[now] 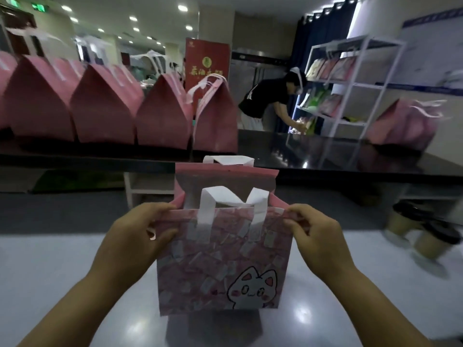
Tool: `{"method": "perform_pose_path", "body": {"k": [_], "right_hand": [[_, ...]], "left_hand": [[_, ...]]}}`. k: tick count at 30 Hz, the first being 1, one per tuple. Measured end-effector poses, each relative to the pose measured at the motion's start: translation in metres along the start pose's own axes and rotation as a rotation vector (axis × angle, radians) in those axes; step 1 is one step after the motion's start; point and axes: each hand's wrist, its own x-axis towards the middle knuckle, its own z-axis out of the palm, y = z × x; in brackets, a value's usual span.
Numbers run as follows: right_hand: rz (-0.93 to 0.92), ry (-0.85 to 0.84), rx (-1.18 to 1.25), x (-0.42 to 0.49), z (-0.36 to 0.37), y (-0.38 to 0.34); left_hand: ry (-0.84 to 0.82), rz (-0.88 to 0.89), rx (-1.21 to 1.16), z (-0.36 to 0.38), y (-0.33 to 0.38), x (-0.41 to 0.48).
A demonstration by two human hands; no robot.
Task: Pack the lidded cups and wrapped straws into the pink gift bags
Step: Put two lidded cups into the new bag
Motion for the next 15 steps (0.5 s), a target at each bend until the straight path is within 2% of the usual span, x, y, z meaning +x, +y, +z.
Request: {"method": "perform_pose_path", "body": {"k": [9,15], "right_hand": [[0.109,0.131,-0.104,0.035,-0.058,0.124],[0.168,0.145,-0.150,0.069,-0.084,0.195]], "left_hand": [[-0.034,0.118,-0.108,0.129,0.052,0.074],[-0.048,0.130,-0.199,0.207,0.077,0.121]]}}
